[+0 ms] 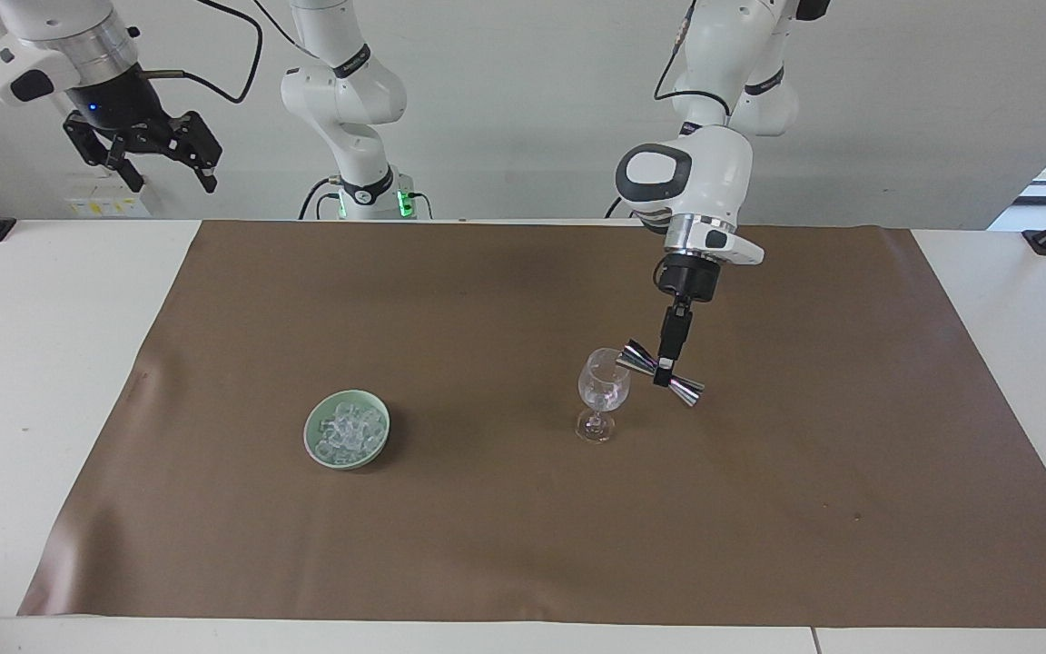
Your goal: Pour wine and add ice with both arms
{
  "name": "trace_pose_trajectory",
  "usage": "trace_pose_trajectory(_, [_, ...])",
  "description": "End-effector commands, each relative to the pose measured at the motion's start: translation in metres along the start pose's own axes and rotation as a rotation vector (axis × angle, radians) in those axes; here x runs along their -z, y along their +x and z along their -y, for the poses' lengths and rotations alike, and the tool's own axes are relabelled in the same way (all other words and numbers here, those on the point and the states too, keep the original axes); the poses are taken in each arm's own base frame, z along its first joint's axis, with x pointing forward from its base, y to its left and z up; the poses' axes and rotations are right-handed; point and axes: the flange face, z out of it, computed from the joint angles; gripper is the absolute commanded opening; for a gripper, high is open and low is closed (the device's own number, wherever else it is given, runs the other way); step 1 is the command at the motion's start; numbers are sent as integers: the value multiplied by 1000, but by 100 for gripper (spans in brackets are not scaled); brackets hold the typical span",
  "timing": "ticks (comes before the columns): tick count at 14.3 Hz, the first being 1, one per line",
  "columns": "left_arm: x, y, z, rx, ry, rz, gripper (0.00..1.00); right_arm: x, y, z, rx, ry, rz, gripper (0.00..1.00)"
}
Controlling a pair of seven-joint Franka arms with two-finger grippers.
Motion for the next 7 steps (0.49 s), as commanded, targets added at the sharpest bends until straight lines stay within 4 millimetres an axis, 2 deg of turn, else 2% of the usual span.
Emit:
trace_pose_trajectory(1, [-1, -8, -5, -35, -16, -19, 0, 0, -7, 2, -11, 12, -8, 100])
trace_pose_trajectory(7, [-1, -11, -2, -77, -10, -14, 0, 0, -7, 2, -11, 12, -8, 100])
